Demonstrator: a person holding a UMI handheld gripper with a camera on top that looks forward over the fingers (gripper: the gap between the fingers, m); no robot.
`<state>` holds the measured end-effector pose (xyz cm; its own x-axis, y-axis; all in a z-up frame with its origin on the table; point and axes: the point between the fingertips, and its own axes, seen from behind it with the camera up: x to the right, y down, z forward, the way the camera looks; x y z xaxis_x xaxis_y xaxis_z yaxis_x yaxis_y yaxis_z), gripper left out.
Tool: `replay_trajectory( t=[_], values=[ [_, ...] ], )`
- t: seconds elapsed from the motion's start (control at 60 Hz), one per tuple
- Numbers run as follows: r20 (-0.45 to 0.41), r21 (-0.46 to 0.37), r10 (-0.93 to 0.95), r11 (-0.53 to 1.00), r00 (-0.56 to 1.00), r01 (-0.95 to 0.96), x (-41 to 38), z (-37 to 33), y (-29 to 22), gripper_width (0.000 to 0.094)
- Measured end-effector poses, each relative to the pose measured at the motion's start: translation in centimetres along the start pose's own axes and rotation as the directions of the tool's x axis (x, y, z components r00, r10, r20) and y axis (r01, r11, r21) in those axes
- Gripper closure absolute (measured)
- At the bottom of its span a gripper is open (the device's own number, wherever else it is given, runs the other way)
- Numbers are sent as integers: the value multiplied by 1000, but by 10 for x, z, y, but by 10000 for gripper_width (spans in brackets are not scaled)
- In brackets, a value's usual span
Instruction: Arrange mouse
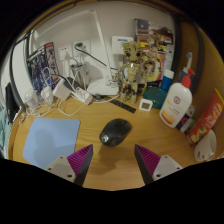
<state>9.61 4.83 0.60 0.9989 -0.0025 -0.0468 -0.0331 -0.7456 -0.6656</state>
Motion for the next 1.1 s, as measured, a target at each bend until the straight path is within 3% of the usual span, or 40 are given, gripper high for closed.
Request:
replay_trajectory(
  t=[0.383, 0.75, 0.9, 0.933, 1.1],
  values=[
    [88, -34, -24, 999, 996, 27, -20, 62, -53, 92],
    [107, -70, -74, 994, 992, 82, -35, 82, -52, 112],
    [107, -27, -112, 993, 988, 116, -36, 83, -52, 273],
    [104, -10, -120, 993, 987, 121, -36, 83, -53, 467],
    [43, -10, -85, 996, 995, 85, -35, 80, -50, 572]
  ],
)
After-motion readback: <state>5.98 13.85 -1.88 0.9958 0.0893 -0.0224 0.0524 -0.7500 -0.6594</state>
